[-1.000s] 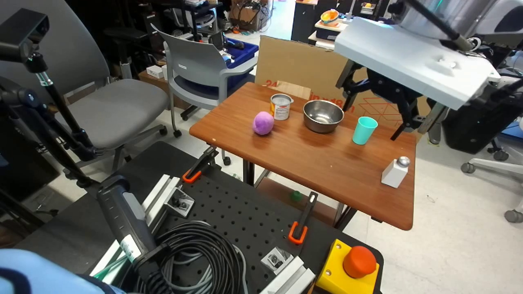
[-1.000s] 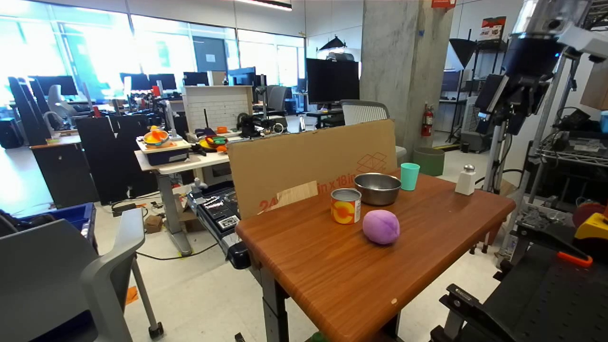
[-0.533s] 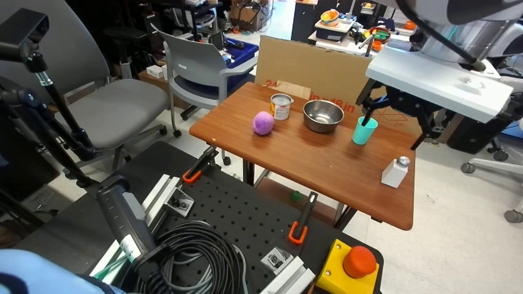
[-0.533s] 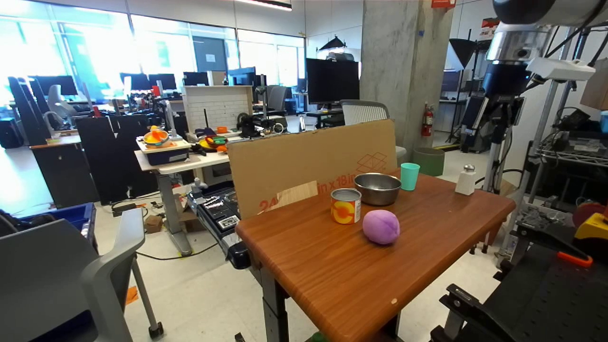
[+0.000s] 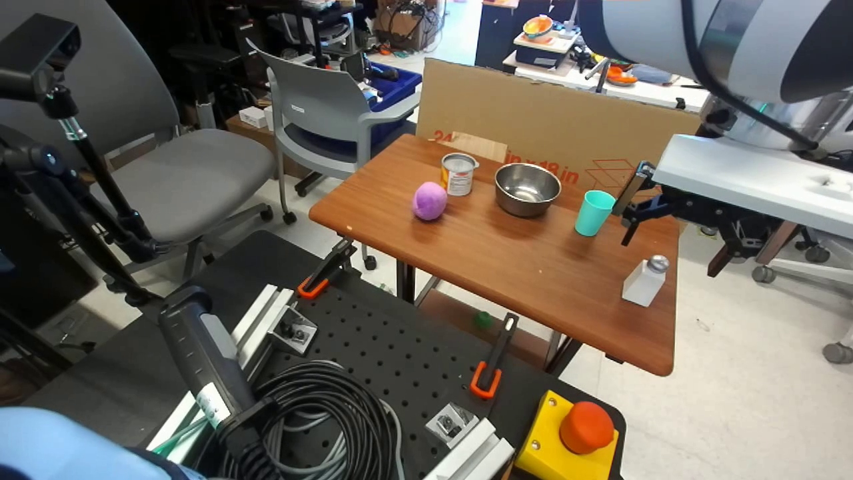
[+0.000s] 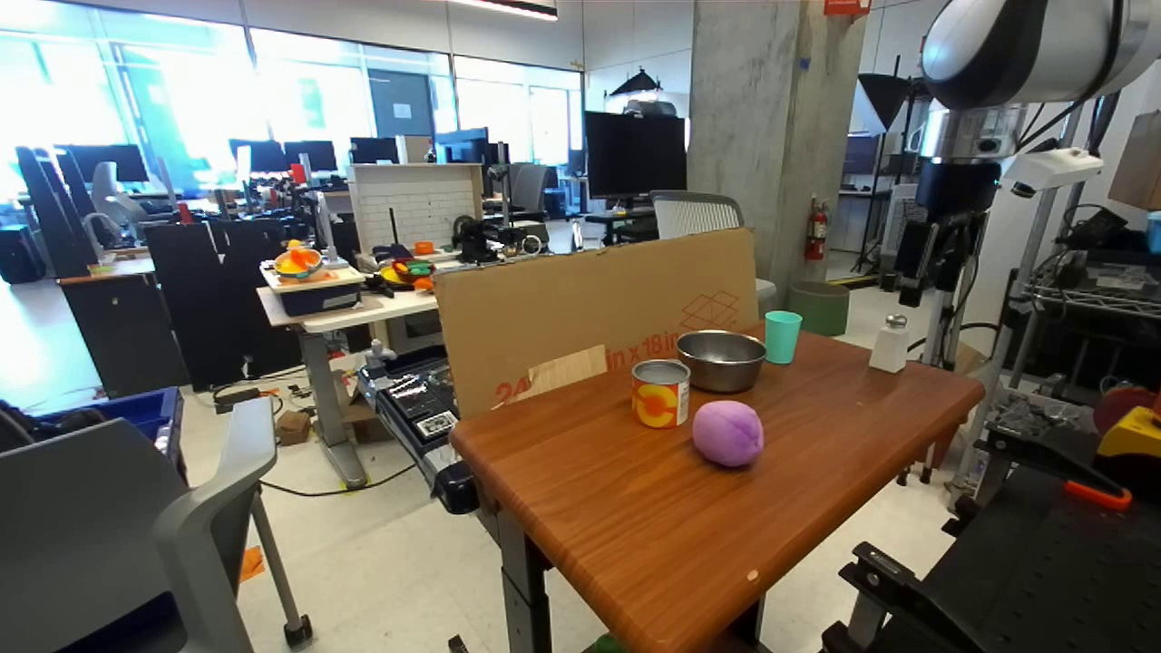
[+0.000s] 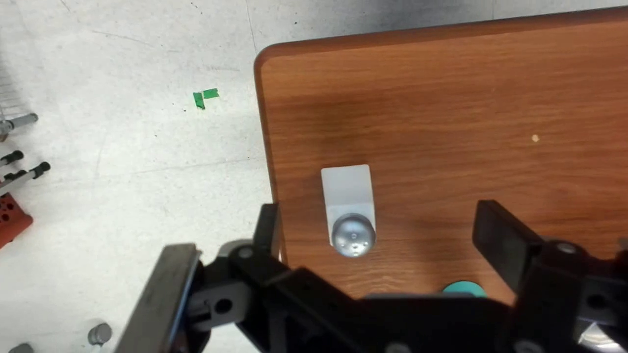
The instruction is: Move the shaker to the left
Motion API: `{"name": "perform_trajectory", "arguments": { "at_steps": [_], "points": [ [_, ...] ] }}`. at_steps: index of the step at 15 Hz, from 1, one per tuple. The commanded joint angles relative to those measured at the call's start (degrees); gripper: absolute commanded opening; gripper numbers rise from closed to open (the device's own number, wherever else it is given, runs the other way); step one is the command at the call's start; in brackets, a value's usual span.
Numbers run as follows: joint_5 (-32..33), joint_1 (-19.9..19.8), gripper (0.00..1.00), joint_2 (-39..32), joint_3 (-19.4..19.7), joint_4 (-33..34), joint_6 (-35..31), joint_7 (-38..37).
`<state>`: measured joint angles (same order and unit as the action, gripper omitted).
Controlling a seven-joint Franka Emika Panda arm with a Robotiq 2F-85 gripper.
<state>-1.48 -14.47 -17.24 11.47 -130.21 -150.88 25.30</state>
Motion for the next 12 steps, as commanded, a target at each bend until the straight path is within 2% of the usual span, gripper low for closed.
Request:
{"name": "perform_trajectory", "arguments": {
  "at_steps": [1, 5, 9, 10, 12],
  "points": [
    [-0.4, -3.79, 1.0, -3.85, -3.21, 2.08, -4.26, 5.34],
    [0.89, -5.27, 1.0, -6.99, -4.75, 2.77, -9.85, 4.32],
    [1.78, -5.96, 1.0, -9.67, -5.71, 4.08, -11.75, 3.32],
    [2.09, -5.96, 0.75, -10.22, -5.8, 4.26, -11.88, 2.92],
    [2.79, -6.04, 0.66, -11.0, -5.96, 4.46, -12.52, 2.62]
  ]
}}
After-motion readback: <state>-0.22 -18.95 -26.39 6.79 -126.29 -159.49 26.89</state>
